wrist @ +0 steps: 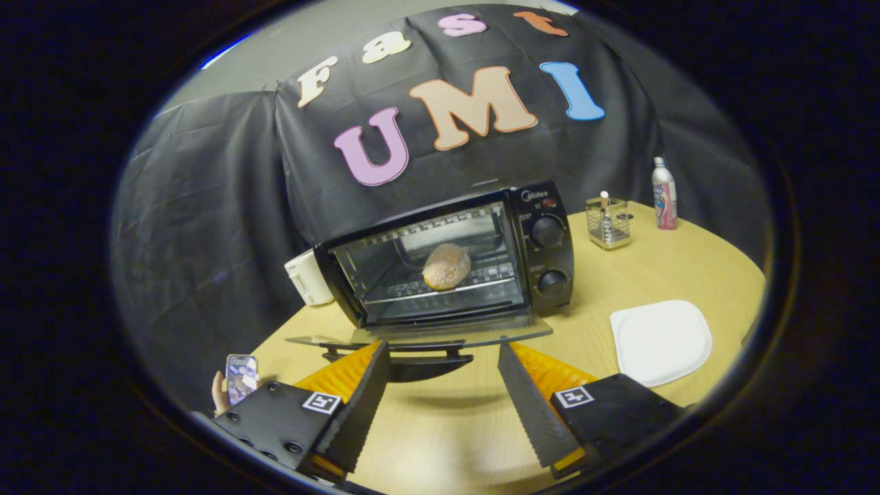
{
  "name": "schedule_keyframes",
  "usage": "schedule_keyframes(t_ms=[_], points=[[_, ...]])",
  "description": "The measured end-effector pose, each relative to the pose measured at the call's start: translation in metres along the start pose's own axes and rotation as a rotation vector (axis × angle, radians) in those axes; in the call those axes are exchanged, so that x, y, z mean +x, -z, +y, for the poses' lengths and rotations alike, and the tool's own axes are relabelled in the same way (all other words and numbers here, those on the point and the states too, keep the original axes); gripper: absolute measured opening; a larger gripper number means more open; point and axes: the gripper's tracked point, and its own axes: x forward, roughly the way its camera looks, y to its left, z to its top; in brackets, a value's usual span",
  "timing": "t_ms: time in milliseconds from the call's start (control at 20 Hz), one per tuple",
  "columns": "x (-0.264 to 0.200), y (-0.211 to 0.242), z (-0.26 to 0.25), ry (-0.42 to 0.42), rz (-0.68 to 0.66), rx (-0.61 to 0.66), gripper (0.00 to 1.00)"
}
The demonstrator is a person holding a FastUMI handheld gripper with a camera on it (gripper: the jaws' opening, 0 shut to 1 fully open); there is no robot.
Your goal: Open the toaster oven, put the food inside, and close the toaster oven door.
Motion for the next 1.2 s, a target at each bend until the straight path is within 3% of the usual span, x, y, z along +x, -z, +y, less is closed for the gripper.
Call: schedule_keyframes(t_ms=[1200], points=[[0.057,-0.097,0.014,0.014,-0.095,-0.029,0.97]])
